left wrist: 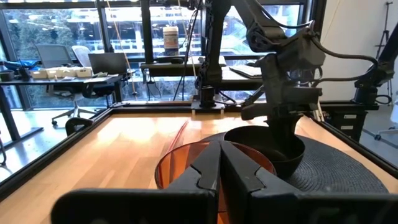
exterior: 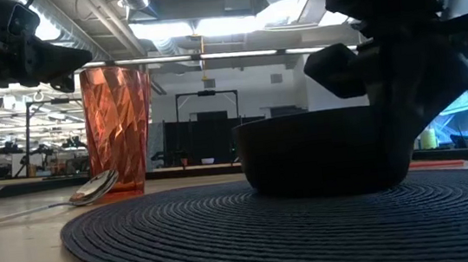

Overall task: Pick & Place Utensil
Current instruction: Put the black bowl on the dark blue mat

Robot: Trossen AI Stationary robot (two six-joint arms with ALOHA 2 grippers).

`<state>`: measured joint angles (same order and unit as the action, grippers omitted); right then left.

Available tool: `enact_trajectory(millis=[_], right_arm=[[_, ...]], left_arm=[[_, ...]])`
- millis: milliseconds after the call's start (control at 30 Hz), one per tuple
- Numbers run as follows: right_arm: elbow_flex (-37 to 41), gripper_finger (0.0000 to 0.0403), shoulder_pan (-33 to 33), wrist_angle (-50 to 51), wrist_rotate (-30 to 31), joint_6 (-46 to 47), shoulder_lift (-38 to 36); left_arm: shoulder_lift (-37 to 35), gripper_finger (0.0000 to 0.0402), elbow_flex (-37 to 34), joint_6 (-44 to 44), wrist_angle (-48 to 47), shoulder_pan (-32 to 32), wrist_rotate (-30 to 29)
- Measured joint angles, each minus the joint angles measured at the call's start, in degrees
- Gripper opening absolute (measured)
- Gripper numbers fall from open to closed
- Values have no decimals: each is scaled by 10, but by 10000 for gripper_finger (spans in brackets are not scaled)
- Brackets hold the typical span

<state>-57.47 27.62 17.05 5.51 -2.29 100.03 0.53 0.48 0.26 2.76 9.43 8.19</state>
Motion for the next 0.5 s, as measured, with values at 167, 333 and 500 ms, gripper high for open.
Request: enact_trajectory(millis=[167,333,500], right_arm=[[2,5,19,7,7,0,-11],[2,5,30,7,14,-3,-12],[2,5,30,2,14,-7,-12]], left_arm=[[0,4,0,0,0,0,0],[0,4,0,0,0,0,0],[0,4,0,0,0,0,0]])
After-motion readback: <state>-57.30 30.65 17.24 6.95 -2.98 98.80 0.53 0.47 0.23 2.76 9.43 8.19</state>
